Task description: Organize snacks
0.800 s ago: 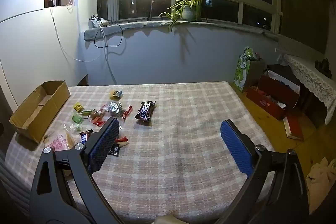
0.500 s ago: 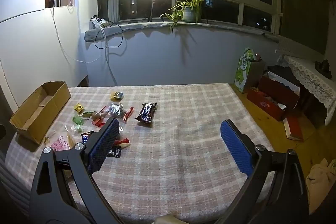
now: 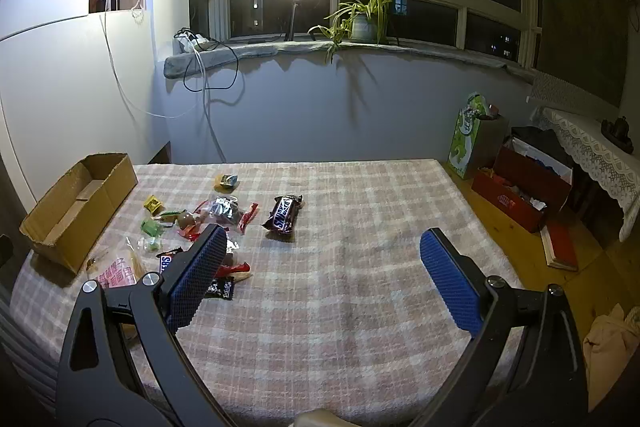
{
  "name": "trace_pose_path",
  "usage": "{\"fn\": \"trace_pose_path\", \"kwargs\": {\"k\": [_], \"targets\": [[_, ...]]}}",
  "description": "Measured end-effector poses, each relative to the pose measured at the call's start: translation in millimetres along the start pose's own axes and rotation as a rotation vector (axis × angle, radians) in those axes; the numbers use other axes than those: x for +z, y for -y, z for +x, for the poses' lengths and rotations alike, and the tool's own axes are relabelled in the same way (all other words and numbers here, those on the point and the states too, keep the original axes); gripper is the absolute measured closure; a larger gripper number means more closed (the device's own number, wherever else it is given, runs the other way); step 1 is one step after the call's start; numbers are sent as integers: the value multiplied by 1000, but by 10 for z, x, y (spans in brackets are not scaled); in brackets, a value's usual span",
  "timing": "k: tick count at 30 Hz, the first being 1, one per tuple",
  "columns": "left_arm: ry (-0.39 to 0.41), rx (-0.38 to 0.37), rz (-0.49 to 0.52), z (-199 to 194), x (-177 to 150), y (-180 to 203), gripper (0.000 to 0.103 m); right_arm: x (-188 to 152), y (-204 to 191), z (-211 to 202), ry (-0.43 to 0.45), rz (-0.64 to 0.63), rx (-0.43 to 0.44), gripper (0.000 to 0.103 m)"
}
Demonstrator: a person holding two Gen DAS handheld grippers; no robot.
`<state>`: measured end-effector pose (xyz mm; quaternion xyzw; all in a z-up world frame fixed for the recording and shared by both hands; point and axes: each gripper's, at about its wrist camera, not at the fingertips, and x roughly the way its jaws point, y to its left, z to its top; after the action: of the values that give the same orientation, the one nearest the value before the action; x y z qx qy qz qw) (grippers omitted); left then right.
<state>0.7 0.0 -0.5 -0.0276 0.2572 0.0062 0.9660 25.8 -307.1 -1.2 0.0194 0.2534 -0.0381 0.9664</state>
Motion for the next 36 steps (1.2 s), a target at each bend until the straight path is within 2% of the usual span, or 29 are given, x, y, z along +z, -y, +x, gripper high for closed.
{"fn": "trace_pose_path", "kwargs": {"k": [36], "targets": [[0,-1,-5,11,-16,12,2,-27,-48,28,-6,-5,3,4]]}}
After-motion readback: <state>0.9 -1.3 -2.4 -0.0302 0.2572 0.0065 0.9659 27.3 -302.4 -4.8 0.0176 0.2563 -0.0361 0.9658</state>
